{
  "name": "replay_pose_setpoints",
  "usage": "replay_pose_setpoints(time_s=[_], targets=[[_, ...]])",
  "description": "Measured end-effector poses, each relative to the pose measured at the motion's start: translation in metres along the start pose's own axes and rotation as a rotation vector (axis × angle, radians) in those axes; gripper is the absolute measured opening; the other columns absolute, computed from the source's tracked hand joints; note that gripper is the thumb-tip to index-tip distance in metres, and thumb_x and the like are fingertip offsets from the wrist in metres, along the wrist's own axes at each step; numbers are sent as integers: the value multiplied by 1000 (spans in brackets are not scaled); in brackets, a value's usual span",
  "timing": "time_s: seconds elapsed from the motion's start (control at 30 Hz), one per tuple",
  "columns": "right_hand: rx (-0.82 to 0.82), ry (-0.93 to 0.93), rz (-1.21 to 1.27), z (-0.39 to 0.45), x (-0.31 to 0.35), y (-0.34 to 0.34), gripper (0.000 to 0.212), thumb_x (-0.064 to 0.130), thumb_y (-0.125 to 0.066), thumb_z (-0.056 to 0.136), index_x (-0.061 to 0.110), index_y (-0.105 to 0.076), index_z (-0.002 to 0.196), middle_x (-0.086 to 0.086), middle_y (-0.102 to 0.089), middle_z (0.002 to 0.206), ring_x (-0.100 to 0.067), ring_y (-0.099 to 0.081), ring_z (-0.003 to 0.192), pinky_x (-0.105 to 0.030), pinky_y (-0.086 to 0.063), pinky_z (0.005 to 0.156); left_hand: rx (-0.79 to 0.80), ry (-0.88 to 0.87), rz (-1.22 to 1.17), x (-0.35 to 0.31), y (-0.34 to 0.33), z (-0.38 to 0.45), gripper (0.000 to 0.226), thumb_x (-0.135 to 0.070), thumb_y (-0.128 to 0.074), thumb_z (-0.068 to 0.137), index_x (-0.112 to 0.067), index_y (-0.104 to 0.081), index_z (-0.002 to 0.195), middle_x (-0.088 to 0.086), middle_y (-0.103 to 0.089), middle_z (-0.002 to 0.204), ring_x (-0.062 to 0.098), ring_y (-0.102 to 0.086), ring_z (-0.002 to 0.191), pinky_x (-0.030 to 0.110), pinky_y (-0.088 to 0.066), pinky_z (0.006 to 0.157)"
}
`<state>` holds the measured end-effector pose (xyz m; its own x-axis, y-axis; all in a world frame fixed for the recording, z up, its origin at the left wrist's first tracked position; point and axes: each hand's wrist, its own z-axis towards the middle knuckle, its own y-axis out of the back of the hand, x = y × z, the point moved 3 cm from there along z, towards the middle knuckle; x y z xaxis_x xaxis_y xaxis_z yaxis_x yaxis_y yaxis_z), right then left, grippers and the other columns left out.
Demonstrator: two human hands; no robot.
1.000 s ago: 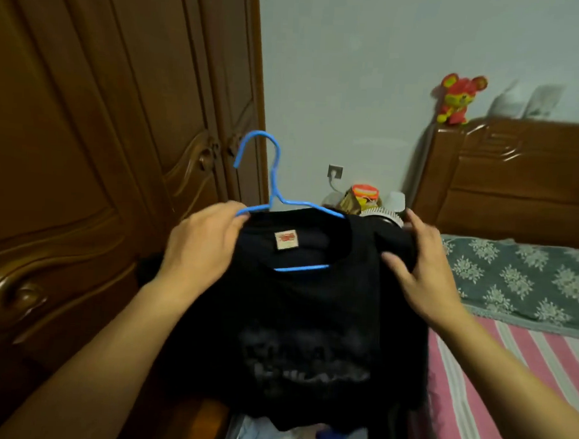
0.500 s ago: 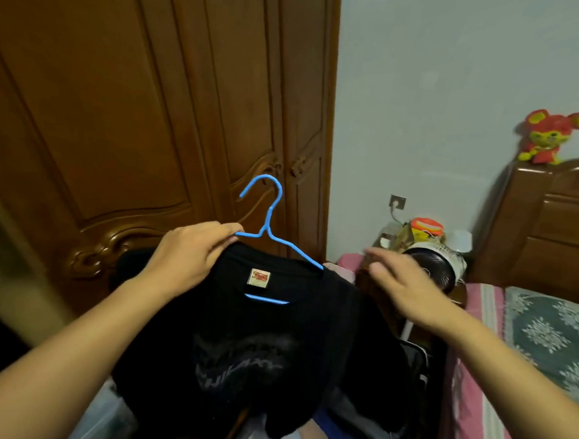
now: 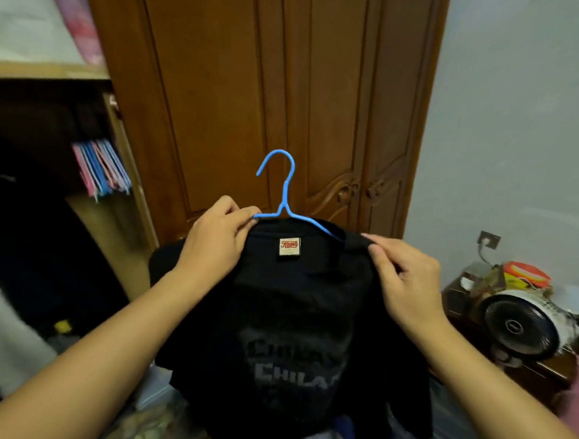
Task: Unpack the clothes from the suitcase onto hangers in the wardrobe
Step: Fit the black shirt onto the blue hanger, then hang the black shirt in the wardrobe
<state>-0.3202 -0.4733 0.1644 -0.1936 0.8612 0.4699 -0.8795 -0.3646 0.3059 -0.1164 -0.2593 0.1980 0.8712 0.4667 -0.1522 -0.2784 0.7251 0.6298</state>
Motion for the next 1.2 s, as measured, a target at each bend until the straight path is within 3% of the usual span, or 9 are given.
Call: replay_pose_setpoints(time_s=[0.17,0.27,0.47,0.6,0.7,0.8,0.87,1.03,1.2], targets=[[400,99,-367,21,-8,-5,58,48,-48,100,26,-35,152,3,-57,134,-19,-52,121,-34,-43,97,-73,120,-150,2,10,1,24,-14,-66,96,-14,-75,119,-5,-49,94,9,-53,87,15,-42,80],[621,130,-542,34,-18,-21,36,46,-33,104,32,-40,137,2,-67,117,-22,-63,98,-32,-43,73,-77,201,-186,-1,13,4,21,-15,-72,92,-18,-77,112,-3,-49,91,11,-52,84,23,-47,78],[235,208,-423,36,-30,-13,22,35,-45,98,23,-60,109,-6,-70,81,-36,-67,73,-34,-41,56,304,63,23,50,36,-35,41,-42,-55,100,-36,-51,141,-17,-58,124,4,-54,115,29,-47,95],[284,258,-390,38,-32,-32,25,36,-46,97,25,-62,114,-3,-73,88,-34,-68,78,-33,-45,58,362,358,-138,117,44,-77,33,-12,-55,102,-38,-56,123,-8,-65,122,13,-61,115,29,-47,99],[351,359,-391,41,-34,-52,28,33,-49,100,21,-64,120,-3,-75,97,-31,-71,81,-33,-52,59,597,492,-310,141,57,-84,32,-7,-56,102,-30,-68,121,-15,-70,116,-3,-63,109,17,-46,96],[372,335,-354,43,-38,-65,29,34,-51,102,18,-65,122,-6,-76,100,-32,-73,83,-37,-56,60,750,480,-108,166,82,-79,31,-13,-57,102,-28,-67,127,-11,-67,113,9,-61,115,24,-43,104],[400,313,-350,42,-37,-74,33,40,-47,100,22,-64,123,-2,-75,103,-29,-72,86,-34,-53,62,686,455,26,171,96,-71,32,-22,-57,102,-32,-62,132,-7,-59,115,14,-57,118,25,-40,104],[536,266,-329,48,4,-120,39,56,-31,99,34,-56,119,1,-73,99,-30,-69,88,-42,-54,67,591,291,-219,125,66,-52,46,-45,-49,102,-36,-46,146,-17,-57,132,1,-54,121,22,-41,106],[913,5,42,59,48,-159,44,38,-66,93,49,-49,132,14,-68,95,-9,-65,88,-28,-50,79,459,224,257,177,59,-39,20,-41,-35,108,-32,-41,92,-2,-63,93,26,-63,87,39,-46,67]])
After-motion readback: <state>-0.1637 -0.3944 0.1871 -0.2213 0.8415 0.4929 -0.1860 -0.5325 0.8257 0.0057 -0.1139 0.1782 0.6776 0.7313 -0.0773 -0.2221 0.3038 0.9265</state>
